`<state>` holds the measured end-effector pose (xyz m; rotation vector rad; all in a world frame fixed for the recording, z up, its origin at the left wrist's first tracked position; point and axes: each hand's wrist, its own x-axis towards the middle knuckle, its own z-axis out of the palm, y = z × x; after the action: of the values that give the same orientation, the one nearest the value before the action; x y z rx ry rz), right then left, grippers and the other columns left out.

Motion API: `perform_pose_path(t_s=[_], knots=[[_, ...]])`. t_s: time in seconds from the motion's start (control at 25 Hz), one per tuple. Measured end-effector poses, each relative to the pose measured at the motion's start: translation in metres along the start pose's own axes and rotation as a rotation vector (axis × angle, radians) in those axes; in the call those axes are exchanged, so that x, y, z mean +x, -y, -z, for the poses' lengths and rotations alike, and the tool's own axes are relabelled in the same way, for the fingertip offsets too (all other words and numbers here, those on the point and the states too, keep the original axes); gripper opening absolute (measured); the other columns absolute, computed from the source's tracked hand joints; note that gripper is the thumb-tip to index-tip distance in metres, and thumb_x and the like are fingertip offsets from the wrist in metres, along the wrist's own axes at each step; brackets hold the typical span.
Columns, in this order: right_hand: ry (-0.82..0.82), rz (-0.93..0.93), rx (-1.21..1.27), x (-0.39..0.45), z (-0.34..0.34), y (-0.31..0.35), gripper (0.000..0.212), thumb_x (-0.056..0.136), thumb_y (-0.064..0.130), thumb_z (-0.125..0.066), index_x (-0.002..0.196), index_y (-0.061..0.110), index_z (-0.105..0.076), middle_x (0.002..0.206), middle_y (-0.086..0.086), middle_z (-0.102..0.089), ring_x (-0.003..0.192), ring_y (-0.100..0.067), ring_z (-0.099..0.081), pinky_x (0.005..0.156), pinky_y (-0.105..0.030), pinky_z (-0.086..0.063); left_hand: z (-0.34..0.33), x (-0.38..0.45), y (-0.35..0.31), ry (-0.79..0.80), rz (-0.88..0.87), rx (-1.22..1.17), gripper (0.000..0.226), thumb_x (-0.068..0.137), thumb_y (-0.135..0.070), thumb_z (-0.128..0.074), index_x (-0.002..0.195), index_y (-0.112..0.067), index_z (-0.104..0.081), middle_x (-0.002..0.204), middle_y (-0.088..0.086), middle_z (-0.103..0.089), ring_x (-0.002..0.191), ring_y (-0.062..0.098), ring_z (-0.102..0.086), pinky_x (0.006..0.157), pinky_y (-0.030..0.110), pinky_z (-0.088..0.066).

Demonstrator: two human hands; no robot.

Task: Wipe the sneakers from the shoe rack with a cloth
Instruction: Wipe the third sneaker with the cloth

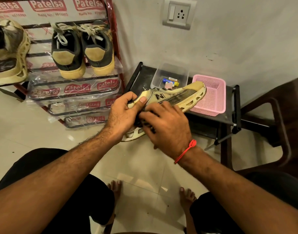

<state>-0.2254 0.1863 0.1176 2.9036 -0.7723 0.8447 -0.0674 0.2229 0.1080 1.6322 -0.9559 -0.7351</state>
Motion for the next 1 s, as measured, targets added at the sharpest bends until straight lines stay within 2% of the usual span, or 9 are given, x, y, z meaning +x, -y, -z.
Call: perform_pose_path(t_s=[0.08, 0.24, 0.32, 0.44, 0.56, 0.64, 0.76, 0.84, 1.0], knots=[[-0.07, -0.122, -0.052, 0.009, 0.01, -0.036, 0.022, 0.087, 0.029, -0.065, 0.106, 0.02, -0.071, 0.104, -0.003, -0.066, 0.095, -0.029, -0.059, 0.078, -0.042, -0.047, 0.002, 0.001, 0.0, -0.004, -0.013, 0.034, 0.032, 0.096, -0.041, -0.064, 0.088, -0.01, -0.061, 0.086, 0.018, -0.064, 0.082, 0.04, -0.062, 0.073, 0.055, -0.054], [-0.107, -0.512, -0.093, 0.009, 0.021, -0.105, 0.022, 0.088, 0.026, -0.065, 0.106, 0.016, -0.073, 0.105, -0.008, -0.068, 0.095, -0.033, -0.061, 0.08, -0.043, -0.05, 0.004, -0.001, -0.001, 0.002, -0.047, 0.095, 0.036, 0.091, -0.052, -0.063, 0.089, -0.017, -0.065, 0.091, 0.01, -0.07, 0.087, 0.034, -0.067, 0.075, 0.059, -0.056], [-0.103, -0.576, -0.017, 0.008, 0.017, -0.101, 0.021, 0.089, 0.025, -0.066, 0.106, 0.015, -0.073, 0.105, -0.008, -0.069, 0.096, -0.031, -0.062, 0.083, -0.043, -0.052, 0.005, -0.003, 0.0, 0.013, -0.057, 0.109, 0.042, 0.085, -0.063, -0.06, 0.089, -0.022, -0.066, 0.092, 0.008, -0.072, 0.088, 0.032, -0.069, 0.074, 0.059, -0.057], [-0.06, -0.358, 0.124, 0.009, 0.008, -0.052, 0.021, 0.09, 0.028, -0.063, 0.106, 0.017, -0.071, 0.106, -0.005, -0.068, 0.099, -0.027, -0.061, 0.087, -0.043, -0.05, 0.004, -0.004, 0.001, 0.025, -0.077, 0.113, 0.042, 0.086, -0.061, -0.059, 0.09, -0.02, -0.065, 0.09, 0.011, -0.07, 0.086, 0.033, -0.068, 0.073, 0.059, -0.056], [-0.029, -0.168, 0.104, 0.008, 0.006, -0.025, 0.025, 0.09, 0.033, -0.06, 0.107, 0.018, -0.07, 0.107, -0.004, -0.067, 0.1, -0.026, -0.061, 0.086, -0.042, -0.049, 0.001, -0.004, -0.001, 0.034, -0.113, 0.091, 0.038, 0.088, -0.052, -0.062, 0.091, -0.015, -0.065, 0.089, 0.014, -0.067, 0.087, 0.035, -0.066, 0.074, 0.059, -0.055], [-0.078, -0.265, 0.019, 0.012, 0.013, -0.053, 0.023, 0.089, 0.03, -0.064, 0.108, 0.018, -0.07, 0.107, -0.005, -0.067, 0.098, -0.028, -0.061, 0.084, -0.043, -0.051, 0.002, -0.004, -0.002, 0.024, -0.158, 0.111, 0.033, 0.092, -0.047, -0.065, 0.092, -0.014, -0.067, 0.088, 0.009, -0.068, 0.086, 0.03, -0.066, 0.076, 0.055, -0.056], [-0.077, -0.576, -0.091, 0.012, 0.025, -0.104, 0.023, 0.091, 0.028, -0.063, 0.111, 0.019, -0.071, 0.109, -0.007, -0.067, 0.101, -0.03, -0.061, 0.084, -0.046, -0.052, 0.002, -0.003, -0.003, -0.013, -0.205, 0.189, 0.024, 0.096, -0.037, -0.065, 0.095, -0.014, -0.069, 0.088, 0.0, -0.07, 0.087, 0.019, -0.067, 0.075, 0.049, -0.057], [-0.05, -0.634, -0.067, 0.007, 0.024, -0.106, 0.023, 0.091, 0.027, -0.064, 0.111, 0.018, -0.071, 0.109, -0.007, -0.067, 0.101, -0.028, -0.061, 0.087, -0.044, -0.051, 0.002, -0.002, -0.001, -0.04, -0.192, 0.204, 0.022, 0.096, -0.038, -0.065, 0.096, -0.016, -0.069, 0.089, -0.003, -0.071, 0.088, 0.017, -0.068, 0.075, 0.048, -0.058], [0.052, -0.25, 0.116, 0.006, 0.015, -0.048, 0.022, 0.087, 0.027, -0.07, 0.106, 0.018, -0.072, 0.101, -0.004, -0.066, 0.097, -0.026, -0.06, 0.084, -0.041, -0.048, 0.008, 0.001, 0.004, -0.057, -0.195, 0.216, 0.027, 0.096, -0.043, -0.064, 0.095, -0.017, -0.068, 0.088, 0.0, -0.07, 0.087, 0.021, -0.067, 0.075, 0.05, -0.057]])
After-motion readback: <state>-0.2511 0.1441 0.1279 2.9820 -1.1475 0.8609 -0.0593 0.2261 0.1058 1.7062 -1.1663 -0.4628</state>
